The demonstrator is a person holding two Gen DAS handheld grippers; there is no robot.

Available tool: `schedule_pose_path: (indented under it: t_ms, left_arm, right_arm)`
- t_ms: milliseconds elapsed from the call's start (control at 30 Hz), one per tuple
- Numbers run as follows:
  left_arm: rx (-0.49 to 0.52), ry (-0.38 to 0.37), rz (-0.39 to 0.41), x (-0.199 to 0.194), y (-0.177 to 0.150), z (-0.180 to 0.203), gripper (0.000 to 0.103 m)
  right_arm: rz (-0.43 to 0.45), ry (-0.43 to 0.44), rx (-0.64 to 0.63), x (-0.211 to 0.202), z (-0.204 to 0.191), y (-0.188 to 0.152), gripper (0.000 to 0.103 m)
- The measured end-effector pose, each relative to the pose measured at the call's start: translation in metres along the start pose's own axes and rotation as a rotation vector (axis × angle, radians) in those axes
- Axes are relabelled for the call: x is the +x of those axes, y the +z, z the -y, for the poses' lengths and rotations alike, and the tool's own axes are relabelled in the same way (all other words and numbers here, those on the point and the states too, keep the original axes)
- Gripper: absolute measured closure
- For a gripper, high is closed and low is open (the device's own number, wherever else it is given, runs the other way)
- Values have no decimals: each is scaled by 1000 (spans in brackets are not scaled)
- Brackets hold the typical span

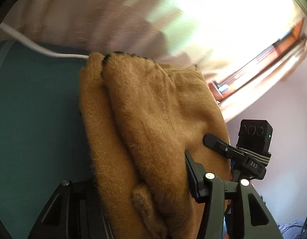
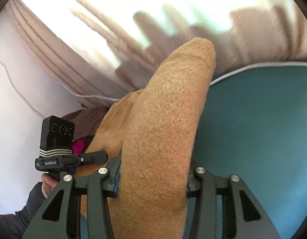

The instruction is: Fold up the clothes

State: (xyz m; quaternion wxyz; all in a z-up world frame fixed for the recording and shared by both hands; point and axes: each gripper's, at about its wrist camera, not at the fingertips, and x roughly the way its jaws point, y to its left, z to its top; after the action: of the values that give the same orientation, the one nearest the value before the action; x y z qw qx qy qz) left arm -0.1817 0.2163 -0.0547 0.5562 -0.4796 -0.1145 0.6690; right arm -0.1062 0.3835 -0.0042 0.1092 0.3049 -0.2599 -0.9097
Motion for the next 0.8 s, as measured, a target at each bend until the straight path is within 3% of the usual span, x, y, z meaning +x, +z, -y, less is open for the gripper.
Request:
schedule_pose_path:
  t_ms: [233,500,633,800]
  left_arm:
    - [117,-139,-77,91,3,111,48]
    - [119,-300,-194,227,4,202,48]
    - [120,-324,-255,284,-2,231,48]
    - [135,-292,-341,338,-16,248,48]
  right_arm:
    - [156,-144,20,-138,39,-16,55]
    - [288,-356,128,-270,109,-37,55]
    - [316,-433,191,-313,148,-49,55]
    - [319,-482,284,-340,198,-69,55]
